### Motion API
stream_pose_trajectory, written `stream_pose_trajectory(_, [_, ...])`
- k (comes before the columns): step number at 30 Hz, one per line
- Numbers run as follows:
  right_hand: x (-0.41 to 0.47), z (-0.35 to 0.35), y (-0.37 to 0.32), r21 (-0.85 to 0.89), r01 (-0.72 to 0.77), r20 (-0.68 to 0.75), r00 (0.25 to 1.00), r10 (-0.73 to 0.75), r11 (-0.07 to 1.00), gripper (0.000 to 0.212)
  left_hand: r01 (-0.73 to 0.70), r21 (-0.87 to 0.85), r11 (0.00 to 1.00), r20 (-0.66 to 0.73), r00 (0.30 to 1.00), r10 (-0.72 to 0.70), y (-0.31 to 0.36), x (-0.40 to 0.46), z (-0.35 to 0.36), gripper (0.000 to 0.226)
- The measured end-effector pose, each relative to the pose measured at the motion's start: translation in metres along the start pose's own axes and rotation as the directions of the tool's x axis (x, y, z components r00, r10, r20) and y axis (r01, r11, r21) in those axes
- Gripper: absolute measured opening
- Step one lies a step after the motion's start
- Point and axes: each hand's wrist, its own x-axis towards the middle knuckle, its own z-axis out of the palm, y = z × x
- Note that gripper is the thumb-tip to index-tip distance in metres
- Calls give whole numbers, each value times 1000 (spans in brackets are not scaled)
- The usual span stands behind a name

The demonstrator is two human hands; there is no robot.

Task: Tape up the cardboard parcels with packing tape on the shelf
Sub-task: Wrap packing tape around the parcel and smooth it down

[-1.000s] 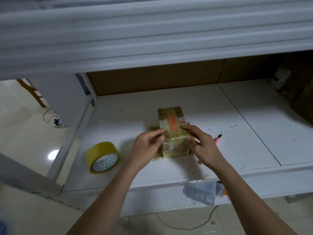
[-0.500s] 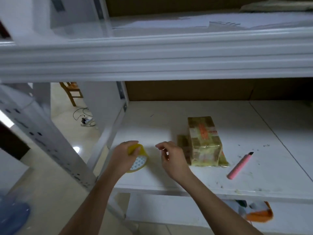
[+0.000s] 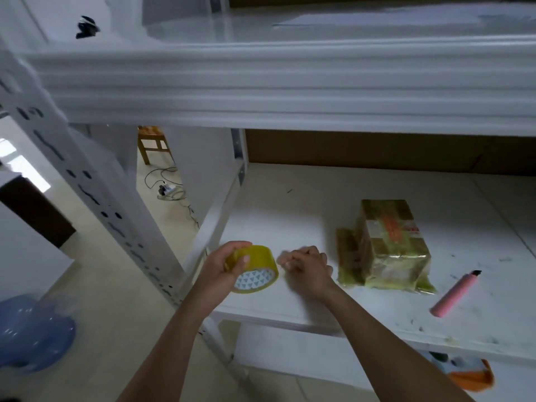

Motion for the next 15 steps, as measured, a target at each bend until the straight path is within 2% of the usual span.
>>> stream_pose_trajectory(4, [8,6,2,90,-53,-59,996,59,994,37,3,-31,1000,30,1000,-2,-5,5,-1,21])
stream_pose_trajectory(7, [12,5,2,204,-109,-54,991,122,973,20,11,-58,998,45,999,-8,-9,7,-3,21])
stream_pose_trajectory(8, [12,1,3,239,-96,-38,993,108,966,20,24,-84,996,51,999,-20,-9,7,-3,21])
stream_pose_trajectory(10, [8,-9,3,277,1,-6,1000,0,961,35,54,-155,987,78,996,-42,-9,7,-4,21])
stream_pose_trajectory(12, [-1,-19,3,302,48,-1,999,-51,952,37,52,-190,981,108,994,-32,-9,6,-4,21])
stream_pose_trajectory(15, [-11,-33,-1,243,175,-96,983,-156,954,35,20,-276,961,125,992,15,-1,8,-3,20])
